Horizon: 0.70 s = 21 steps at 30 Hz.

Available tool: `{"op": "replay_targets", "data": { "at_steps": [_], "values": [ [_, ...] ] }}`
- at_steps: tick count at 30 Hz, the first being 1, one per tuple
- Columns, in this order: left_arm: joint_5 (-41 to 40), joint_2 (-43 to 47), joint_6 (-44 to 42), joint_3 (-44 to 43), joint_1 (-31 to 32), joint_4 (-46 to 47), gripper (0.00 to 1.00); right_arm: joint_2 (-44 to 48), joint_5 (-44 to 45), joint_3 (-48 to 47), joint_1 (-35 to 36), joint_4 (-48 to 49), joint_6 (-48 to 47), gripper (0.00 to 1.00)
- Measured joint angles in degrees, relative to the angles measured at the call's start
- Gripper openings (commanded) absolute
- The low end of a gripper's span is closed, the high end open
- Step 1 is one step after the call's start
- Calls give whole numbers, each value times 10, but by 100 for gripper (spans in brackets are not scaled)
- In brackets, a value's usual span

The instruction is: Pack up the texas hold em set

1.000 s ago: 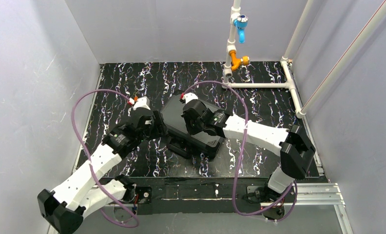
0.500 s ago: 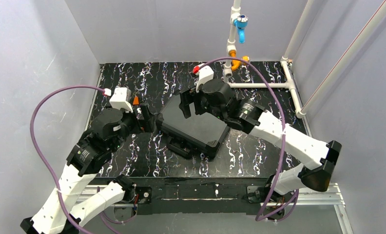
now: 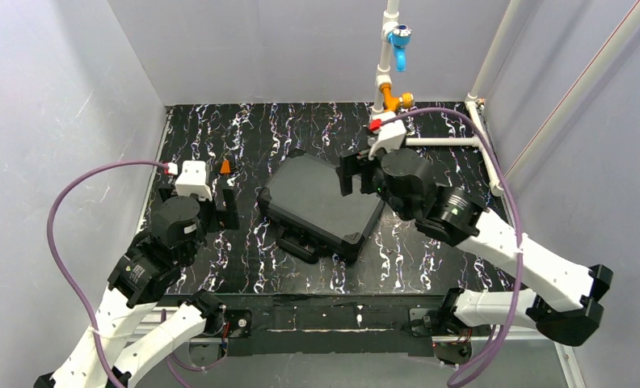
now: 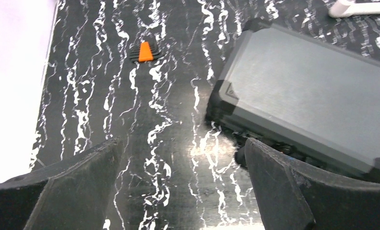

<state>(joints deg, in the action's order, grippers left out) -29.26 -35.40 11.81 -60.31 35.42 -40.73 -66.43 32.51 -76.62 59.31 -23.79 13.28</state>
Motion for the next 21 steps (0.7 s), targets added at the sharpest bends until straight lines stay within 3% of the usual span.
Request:
{"op": "replay_targets", "data": {
  "at_steps": [12,21],
  "values": [
    [-65,38,2,109,0,18,98,155,133,87,0,-19,20,98],
    [-85,45,-7,134,0,52,98,238,136,289,0,-60,153,98]
  ]
}}
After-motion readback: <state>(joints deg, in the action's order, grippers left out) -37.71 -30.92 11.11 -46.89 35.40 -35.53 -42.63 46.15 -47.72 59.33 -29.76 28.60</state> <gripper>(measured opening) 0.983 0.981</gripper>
